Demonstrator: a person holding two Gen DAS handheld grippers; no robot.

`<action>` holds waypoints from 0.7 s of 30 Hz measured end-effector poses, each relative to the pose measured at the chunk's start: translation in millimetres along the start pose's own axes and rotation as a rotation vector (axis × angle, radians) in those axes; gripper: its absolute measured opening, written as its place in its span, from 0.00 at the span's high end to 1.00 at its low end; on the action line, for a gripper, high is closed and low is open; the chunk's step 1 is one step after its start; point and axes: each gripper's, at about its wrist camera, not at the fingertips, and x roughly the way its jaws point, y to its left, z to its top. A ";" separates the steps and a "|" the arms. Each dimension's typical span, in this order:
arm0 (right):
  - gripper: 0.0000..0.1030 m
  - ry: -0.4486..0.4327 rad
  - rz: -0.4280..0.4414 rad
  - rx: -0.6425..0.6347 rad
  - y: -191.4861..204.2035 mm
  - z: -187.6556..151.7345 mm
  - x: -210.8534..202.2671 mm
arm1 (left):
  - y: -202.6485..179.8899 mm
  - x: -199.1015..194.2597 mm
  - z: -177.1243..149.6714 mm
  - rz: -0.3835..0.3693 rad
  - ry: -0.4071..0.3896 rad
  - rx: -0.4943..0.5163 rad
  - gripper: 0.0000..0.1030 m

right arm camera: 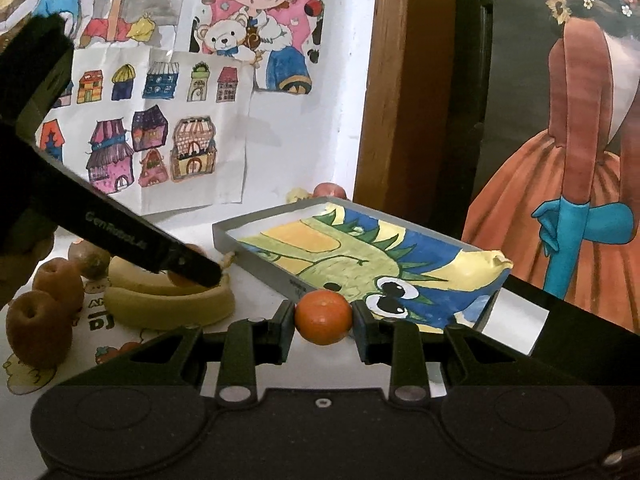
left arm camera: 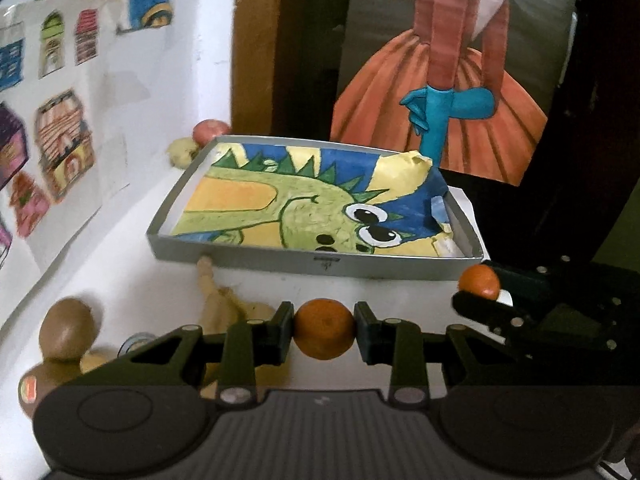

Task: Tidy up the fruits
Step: 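Carry the left tool's mandarin over the grey tray while the right tool carries its mandarin alongside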

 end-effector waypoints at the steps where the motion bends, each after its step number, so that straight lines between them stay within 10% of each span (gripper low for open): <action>1: 0.68 -0.003 0.001 -0.001 0.4 0.2 -4.0 | 1.4 -5.0 -1.9 0.005 -0.005 -0.011 0.65; 21: 0.68 -0.071 0.032 -0.037 36.6 5.2 -121.2 | -58.7 -152.8 -29.6 0.068 -0.127 -0.067 0.65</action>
